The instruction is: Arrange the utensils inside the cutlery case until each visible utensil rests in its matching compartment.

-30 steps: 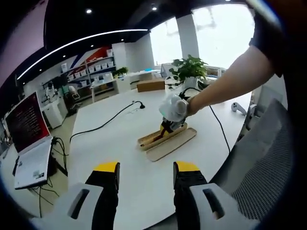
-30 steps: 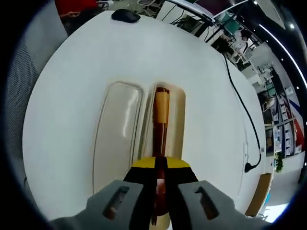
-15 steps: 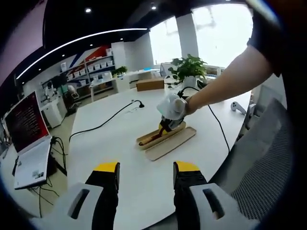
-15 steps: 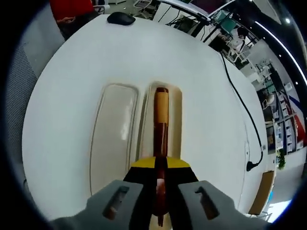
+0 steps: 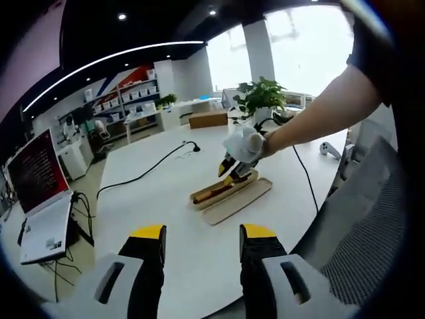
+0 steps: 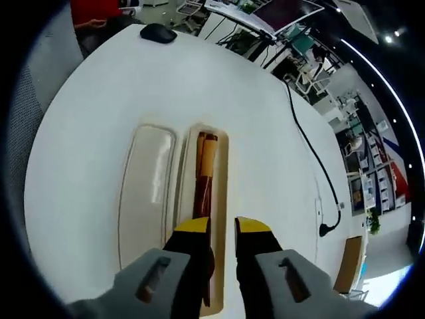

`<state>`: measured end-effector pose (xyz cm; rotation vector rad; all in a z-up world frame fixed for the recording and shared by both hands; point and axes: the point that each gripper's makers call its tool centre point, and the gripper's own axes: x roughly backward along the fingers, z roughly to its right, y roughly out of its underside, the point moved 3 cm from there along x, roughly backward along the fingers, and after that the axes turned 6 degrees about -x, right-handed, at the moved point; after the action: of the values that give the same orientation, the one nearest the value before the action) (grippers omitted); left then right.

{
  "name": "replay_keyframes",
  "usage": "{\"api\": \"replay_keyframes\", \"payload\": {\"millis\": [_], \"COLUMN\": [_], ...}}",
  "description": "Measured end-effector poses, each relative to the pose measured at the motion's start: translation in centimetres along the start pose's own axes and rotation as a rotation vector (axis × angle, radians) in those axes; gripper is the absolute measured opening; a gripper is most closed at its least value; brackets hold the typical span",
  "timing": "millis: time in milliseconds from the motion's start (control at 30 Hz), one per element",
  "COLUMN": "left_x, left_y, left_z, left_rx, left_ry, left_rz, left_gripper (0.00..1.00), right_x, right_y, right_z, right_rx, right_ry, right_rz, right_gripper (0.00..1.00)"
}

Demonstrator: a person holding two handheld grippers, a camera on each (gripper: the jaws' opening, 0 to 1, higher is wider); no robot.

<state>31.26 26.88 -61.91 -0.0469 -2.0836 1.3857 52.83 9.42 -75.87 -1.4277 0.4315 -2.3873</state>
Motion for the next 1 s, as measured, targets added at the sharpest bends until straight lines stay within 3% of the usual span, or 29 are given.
{"api": "replay_keyframes", "payload": {"millis": [400, 1000], "left_x": [0.4, 0.6], "left_y": [-0.6, -0.7], "left_z": [-0.1, 0.1], "left_rx": [-0.035, -0.063], "left_ry": [-0.013, -0.008], "left_rz": [0.037, 0.051], "left_gripper": [0.45, 0.45], "right_x": [4.4, 10.4], "right_y": [0.7, 3.3], "right_z": [0.8, -0.4], "right_rx": [-0.019, -0.116], "right_ry": [0.15, 0.252], "right_rz": [-0.013, -0.019], "right_gripper": [0.17, 0.16]}}
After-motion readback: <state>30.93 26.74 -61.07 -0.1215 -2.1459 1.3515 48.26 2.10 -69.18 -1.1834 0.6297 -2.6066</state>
